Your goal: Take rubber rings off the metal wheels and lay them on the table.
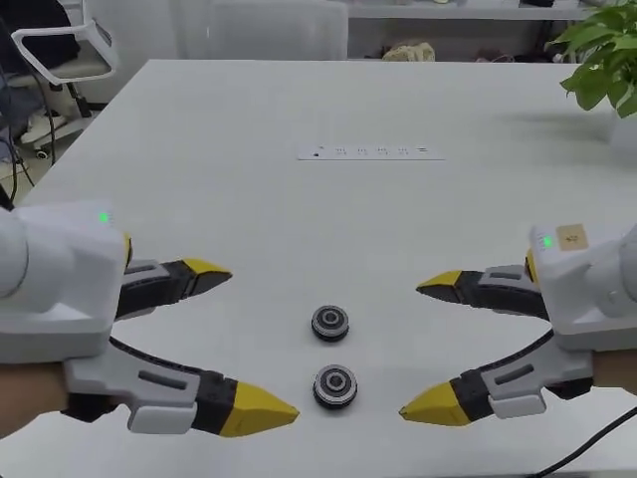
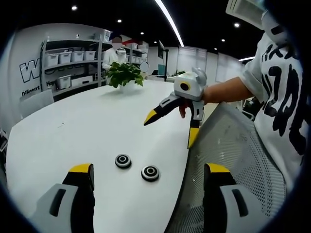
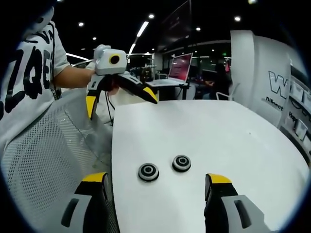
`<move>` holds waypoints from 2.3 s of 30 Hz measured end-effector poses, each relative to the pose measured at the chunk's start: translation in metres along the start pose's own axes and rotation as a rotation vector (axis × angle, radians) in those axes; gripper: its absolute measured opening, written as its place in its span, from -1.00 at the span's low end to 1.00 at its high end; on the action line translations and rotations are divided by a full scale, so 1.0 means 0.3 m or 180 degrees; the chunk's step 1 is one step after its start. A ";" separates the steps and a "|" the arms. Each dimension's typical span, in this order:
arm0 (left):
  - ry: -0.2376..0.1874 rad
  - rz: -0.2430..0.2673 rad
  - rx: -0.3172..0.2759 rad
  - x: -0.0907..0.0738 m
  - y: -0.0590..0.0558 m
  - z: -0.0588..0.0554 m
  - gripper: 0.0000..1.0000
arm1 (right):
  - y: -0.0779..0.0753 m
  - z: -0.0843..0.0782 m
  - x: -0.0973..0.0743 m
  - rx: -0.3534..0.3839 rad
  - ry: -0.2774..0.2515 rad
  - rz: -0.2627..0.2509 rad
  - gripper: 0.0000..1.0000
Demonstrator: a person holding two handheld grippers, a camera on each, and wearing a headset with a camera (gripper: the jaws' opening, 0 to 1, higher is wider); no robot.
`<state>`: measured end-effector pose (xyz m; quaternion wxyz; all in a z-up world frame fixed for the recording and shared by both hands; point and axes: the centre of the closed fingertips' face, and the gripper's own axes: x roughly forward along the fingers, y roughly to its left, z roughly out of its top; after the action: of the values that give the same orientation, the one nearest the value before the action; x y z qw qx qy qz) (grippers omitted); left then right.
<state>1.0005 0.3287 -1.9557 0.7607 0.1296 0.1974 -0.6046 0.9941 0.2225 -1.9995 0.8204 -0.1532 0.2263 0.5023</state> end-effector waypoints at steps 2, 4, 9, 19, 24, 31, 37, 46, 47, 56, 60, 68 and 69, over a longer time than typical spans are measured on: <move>0.0006 -0.0015 0.0023 0.005 -0.001 0.000 0.81 | 0.001 0.005 0.002 -0.0011 -0.0009 0.0013 0.55; 0.0014 -0.0028 0.0057 0.010 -0.002 -0.003 0.76 | 0.002 0.012 0.006 -0.0031 -0.0018 0.0020 0.53; 0.0012 -0.0030 0.0099 0.023 0.006 -0.009 0.67 | 0.000 0.025 0.019 -0.0057 -0.0011 0.0029 0.44; 0.0075 -0.0121 0.0193 0.051 0.008 -0.022 0.56 | 0.002 0.037 0.046 -0.0117 -0.0049 0.0131 0.36; 0.0109 -0.0180 0.0227 0.067 0.003 -0.029 0.54 | 0.002 0.026 0.060 -0.0149 -0.0032 0.0175 0.30; 0.0136 -0.0262 0.0252 0.090 -0.002 -0.038 0.46 | 0.011 0.027 0.073 -0.0184 -0.0024 0.0229 0.26; 0.0154 -0.0313 0.0285 0.102 -0.005 -0.049 0.42 | 0.017 0.016 0.089 -0.0206 0.0009 0.0263 0.20; 0.0189 -0.0375 0.0244 0.124 -0.004 -0.070 0.34 | 0.023 0.003 0.108 -0.0230 0.0048 0.0313 0.15; 0.0198 -0.0384 0.0243 0.126 -0.004 -0.072 0.33 | 0.022 0.001 0.110 -0.0230 0.0053 0.0315 0.14; 0.0235 -0.0443 0.0257 0.153 -0.003 -0.085 0.23 | 0.019 -0.021 0.126 -0.0239 0.0095 0.0363 0.04; 0.0260 -0.0472 0.0272 0.166 -0.005 -0.091 0.20 | 0.020 -0.031 0.133 -0.0246 0.0120 0.0389 -0.03; 0.0301 -0.0534 0.0277 0.190 -0.006 -0.104 0.10 | 0.022 -0.052 0.148 -0.0262 0.0155 0.0457 -0.15; 0.0312 -0.0543 0.0277 0.195 -0.003 -0.109 0.10 | 0.021 -0.054 0.150 -0.0259 0.0161 0.0462 -0.16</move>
<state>1.0061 0.2919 -2.0115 0.6895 0.1747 0.2182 -0.6682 1.0025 0.2515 -2.0371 0.7690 -0.1823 0.2368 0.5651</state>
